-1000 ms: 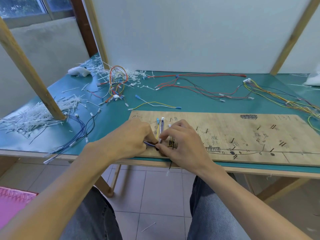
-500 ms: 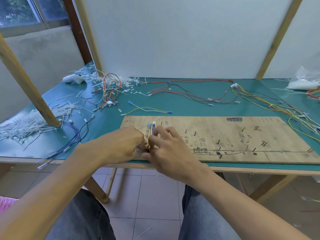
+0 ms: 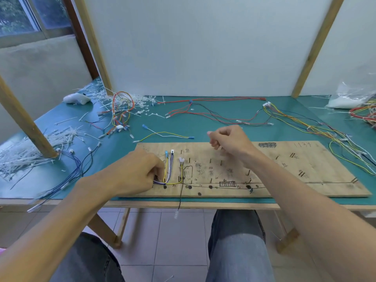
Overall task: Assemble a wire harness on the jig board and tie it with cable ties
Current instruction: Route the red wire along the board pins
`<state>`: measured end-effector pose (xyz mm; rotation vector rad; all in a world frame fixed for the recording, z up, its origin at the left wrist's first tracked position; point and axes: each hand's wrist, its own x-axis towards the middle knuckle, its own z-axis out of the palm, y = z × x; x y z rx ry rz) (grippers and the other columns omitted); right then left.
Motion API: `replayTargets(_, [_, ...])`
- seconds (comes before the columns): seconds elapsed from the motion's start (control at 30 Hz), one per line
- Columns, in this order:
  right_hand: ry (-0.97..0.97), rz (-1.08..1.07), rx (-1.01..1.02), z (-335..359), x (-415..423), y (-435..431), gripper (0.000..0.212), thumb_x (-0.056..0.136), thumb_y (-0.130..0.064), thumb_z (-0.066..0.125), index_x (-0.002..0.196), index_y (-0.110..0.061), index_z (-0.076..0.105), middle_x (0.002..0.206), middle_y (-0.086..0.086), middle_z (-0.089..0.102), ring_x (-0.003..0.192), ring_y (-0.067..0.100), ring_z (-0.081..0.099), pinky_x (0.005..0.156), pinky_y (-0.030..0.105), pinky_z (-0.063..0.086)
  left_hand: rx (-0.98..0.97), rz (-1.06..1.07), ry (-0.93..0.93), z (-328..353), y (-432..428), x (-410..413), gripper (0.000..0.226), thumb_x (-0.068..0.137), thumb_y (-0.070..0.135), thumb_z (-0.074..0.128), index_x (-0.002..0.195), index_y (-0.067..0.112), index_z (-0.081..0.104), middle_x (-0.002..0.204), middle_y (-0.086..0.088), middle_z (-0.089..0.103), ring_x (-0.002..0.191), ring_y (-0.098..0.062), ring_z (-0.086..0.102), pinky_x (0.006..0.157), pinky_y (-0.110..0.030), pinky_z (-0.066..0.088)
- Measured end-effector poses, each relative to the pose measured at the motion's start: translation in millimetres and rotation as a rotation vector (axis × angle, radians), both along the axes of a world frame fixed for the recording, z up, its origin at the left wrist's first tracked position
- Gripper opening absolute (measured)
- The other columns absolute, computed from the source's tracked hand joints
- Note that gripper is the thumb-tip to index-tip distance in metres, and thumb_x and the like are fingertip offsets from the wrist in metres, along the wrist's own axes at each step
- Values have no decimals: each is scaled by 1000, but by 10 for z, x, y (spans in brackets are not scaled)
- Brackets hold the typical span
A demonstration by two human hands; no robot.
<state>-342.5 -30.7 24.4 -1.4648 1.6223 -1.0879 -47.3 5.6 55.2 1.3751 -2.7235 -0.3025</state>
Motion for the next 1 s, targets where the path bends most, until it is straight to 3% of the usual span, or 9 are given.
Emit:
replayTargets(0.13, [59,25,122,-71,-244,-316,46,97,-39,71,57,-16,62,55,2,59,43,15,46,44,20,38,9,-1,-26,27,-29,-74,36,75,2,49,80,26,75,76,14,72,79,-3,64,74,-24,53])
replayTargets(0.27, [260,-30,-58,-192,-318,-483,56,93,-31,71,51,-19,36,47,-5,30,46,14,25,51,28,26,19,0,-68,53,-79,-84,35,72,4,48,79,27,74,75,13,72,78,-4,64,73,-25,53])
replayTargets(0.4, [541,-104,-116,-344,-322,-590,47,88,-31,69,56,-16,40,49,-5,39,51,16,38,54,30,32,86,3,-134,117,-148,-133,34,70,7,47,76,28,73,73,14,71,74,-4,63,68,-21,52])
replayTargets(0.6, [673,-50,-118,-468,-313,-695,43,91,-30,64,58,-16,39,54,-2,48,61,25,49,60,38,44,382,-81,-294,496,-651,-357,33,73,9,49,76,24,79,66,16,73,61,4,65,61,-18,52])
replayTargets(0.7, [735,-42,-110,-508,-302,-738,43,94,-34,61,61,-15,40,60,2,52,67,30,51,56,36,34,404,13,-130,600,-1293,-563,31,77,5,49,72,15,78,68,5,77,69,-6,75,63,-21,53])
replayTargets(0.8, [769,-54,-135,-541,-306,-762,44,95,-36,59,62,-16,38,63,2,51,69,31,50,58,36,30,100,196,112,452,-2075,-827,27,78,7,54,71,19,78,65,3,75,67,-9,71,58,-22,49])
replayTargets(0.87, [806,-62,-138,-561,-301,-773,44,97,-40,56,64,-16,40,70,3,54,76,33,54,61,37,32,-48,303,257,259,-2545,-999,23,81,8,58,77,19,78,76,0,76,81,-18,72,72,-28,57])
replayTargets(1.0, [806,-60,-146,-610,-310,-802,43,97,-44,51,66,-16,42,71,0,52,78,29,54,63,38,33,-79,419,355,-111,-3262,-1251,27,88,5,56,101,15,77,105,-10,74,103,-29,69,92,-36,57])
